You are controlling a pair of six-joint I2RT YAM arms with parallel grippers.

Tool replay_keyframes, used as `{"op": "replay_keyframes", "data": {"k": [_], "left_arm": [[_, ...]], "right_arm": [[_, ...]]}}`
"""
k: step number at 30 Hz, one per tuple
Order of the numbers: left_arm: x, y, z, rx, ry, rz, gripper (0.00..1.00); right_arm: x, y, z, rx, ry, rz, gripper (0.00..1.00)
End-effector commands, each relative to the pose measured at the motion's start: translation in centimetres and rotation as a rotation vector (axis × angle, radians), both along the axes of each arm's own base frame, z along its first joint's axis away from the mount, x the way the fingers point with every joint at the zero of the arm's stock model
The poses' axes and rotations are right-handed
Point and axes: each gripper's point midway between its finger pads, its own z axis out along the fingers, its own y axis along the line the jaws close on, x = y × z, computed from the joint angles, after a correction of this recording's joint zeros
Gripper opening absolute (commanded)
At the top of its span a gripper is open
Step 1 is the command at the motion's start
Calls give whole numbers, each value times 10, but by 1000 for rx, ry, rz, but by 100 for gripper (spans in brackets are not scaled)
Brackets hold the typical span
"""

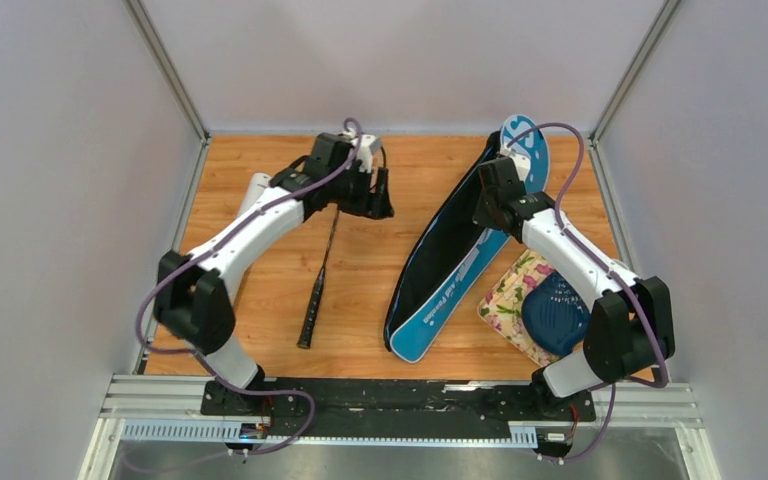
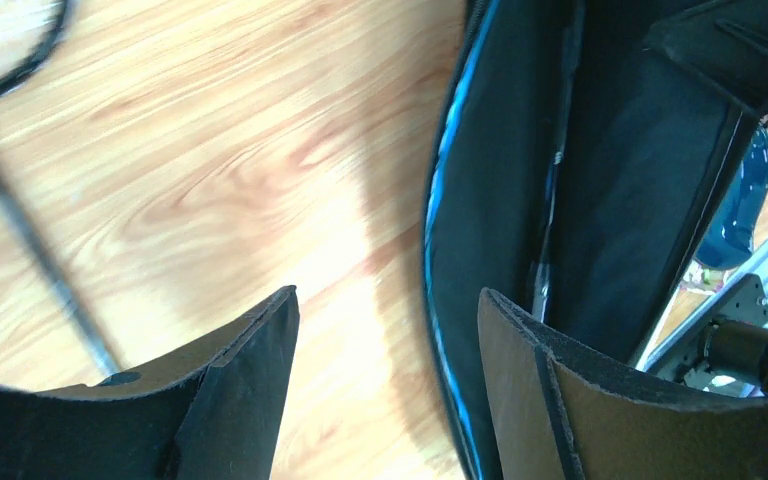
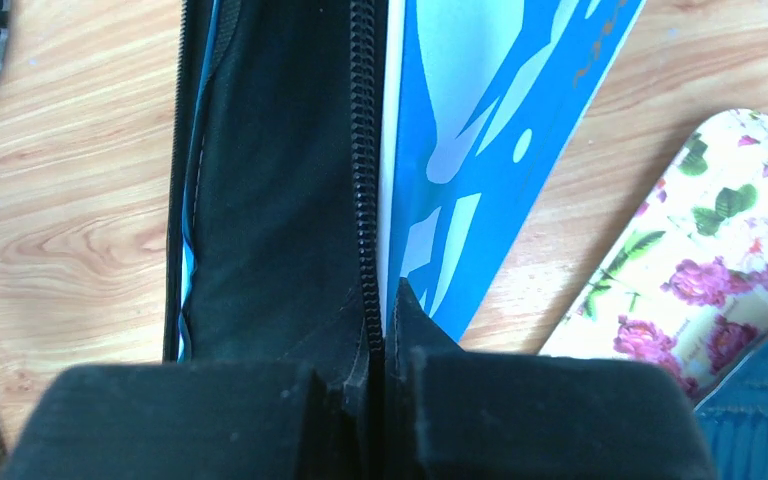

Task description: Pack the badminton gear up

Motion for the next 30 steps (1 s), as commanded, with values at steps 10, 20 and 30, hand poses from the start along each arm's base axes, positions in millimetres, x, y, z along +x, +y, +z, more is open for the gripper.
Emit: {"op": "replay_keyframes", "data": {"k": [10,20,30], "left_arm": [[-16,151,-103,399,87,375,66],[-9,173,-165,568,181,424,57],[0,162,-181,558,194,419,34]], "right_arm": [[23,8,33,58,-156,136,0],[21,16,38,77,-175,220,0],[23,20,34,95,-167,227,0]]}}
